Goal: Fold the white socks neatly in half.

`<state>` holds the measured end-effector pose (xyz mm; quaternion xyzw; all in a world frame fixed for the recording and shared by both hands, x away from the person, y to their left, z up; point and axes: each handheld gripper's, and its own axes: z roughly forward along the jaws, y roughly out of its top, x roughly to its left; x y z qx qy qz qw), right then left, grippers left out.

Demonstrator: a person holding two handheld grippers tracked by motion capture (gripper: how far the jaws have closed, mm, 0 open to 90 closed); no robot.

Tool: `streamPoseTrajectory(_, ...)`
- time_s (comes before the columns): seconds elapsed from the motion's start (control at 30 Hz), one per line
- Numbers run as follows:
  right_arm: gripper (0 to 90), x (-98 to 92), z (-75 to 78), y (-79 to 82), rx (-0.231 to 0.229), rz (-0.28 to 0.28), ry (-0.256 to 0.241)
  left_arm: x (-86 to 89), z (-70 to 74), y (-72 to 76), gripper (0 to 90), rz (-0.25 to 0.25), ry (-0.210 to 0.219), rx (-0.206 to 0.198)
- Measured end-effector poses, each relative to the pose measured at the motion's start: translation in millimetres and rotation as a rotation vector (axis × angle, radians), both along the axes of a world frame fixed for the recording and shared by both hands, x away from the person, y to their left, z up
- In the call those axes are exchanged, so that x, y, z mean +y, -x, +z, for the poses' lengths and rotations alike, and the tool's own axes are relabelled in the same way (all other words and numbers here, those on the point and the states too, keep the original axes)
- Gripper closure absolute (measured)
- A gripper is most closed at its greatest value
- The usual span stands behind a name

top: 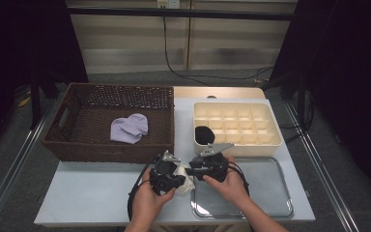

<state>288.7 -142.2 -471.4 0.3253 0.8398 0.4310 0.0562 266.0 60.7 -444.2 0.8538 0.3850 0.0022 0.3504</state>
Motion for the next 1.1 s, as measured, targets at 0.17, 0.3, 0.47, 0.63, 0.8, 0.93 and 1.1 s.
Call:
streamPoseTrajectory(0.17,66.0,-0.7,-0.3,-0.7,0.002,0.000,0.005,18.9,8.9,-6.8,83.5,0.047,0.007,0.004)
streamPoseTrajectory(0.3,64.3,-1.6,-0.8,-0.2,0.004,-0.008,0.004,20.5,-2.4,-8.8,83.5,0.015,-0.028,0.081)
streamPoseTrajectory(0.47,61.7,-1.9,2.0,0.3,0.006,-0.018,-0.004,14.1,-4.7,-6.1,83.8,0.003,-0.037,0.081)
streamPoseTrajectory(0.63,58.0,-2.7,9.4,3.3,0.014,-0.034,-0.041,14.6,-3.6,-4.9,83.7,0.008,-0.032,0.078)
streamPoseTrajectory(0.8,53.9,0.3,13.2,7.6,0.012,-0.043,-0.053,13.6,-2.8,-3.8,83.7,0.010,-0.032,0.072)
streamPoseTrajectory(0.93,52.0,1.8,16.4,9.1,0.015,-0.040,-0.066,13.2,-2.9,-3.7,83.7,0.014,-0.029,0.071)
streamPoseTrajectory(1.1,47.2,6.2,12.4,10.7,0.035,-0.041,-0.055,12.1,-3.3,-3.1,83.8,0.016,-0.031,0.071)
